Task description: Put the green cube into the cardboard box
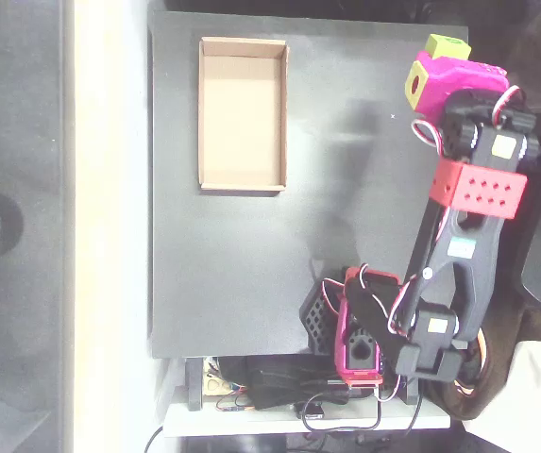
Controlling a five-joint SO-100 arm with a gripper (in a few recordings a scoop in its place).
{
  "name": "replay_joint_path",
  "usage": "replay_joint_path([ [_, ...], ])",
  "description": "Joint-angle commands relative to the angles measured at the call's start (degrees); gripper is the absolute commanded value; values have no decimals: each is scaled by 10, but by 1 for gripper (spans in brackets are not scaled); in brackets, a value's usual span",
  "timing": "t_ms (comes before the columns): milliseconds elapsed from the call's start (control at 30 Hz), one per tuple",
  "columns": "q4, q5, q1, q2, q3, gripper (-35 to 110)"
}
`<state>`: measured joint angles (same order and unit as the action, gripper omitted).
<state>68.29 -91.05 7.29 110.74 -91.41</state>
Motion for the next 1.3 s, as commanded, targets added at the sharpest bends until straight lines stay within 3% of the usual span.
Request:
replay_joint_path([
  [0, 4, -4, 4, 78, -3, 11],
  [300, -4, -4, -85, 136, -1, 11],
  [900, -4, -4, -384, 121, -4, 11],
  [1267, -4, -4, -417, -22, -4, 11],
])
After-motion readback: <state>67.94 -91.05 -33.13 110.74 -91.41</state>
